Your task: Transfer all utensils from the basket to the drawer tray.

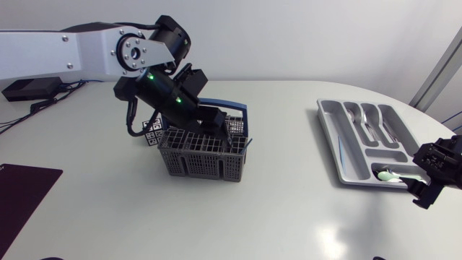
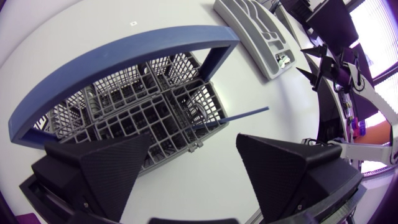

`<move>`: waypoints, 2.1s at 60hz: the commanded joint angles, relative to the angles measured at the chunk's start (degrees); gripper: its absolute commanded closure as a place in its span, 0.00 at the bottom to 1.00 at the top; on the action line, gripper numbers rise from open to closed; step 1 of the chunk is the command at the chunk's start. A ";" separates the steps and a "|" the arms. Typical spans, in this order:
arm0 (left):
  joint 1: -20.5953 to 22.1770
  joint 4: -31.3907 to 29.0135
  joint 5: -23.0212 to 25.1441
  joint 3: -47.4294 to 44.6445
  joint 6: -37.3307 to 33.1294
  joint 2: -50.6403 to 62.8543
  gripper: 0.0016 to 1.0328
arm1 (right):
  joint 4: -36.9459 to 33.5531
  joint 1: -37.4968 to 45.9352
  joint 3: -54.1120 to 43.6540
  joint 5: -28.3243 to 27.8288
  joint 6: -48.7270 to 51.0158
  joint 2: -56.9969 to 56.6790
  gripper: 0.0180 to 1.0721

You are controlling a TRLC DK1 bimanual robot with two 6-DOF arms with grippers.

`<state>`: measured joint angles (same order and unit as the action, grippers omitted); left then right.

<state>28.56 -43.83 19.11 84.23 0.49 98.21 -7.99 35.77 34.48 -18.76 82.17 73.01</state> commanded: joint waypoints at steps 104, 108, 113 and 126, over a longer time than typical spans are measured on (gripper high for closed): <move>5.19 -1.43 -5.58 8.67 7.33 10.07 0.97 | -4.49 -11.16 -9.87 0.92 -7.73 -12.63 0.14; 5.11 -1.69 -4.79 8.59 7.15 9.54 0.97 | -4.49 -11.16 -9.96 0.92 -7.38 -12.63 0.14; 5.02 -1.69 -3.56 8.32 6.72 8.75 0.97 | -4.49 -11.25 -9.96 1.01 -7.29 -12.63 0.14; 4.93 -2.04 0.31 8.06 5.66 7.87 0.97 | -4.49 -11.42 -10.31 1.27 -7.29 -13.07 0.14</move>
<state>33.71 -44.29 18.04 91.61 6.81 106.89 -11.86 24.95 26.02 -17.85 74.96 60.64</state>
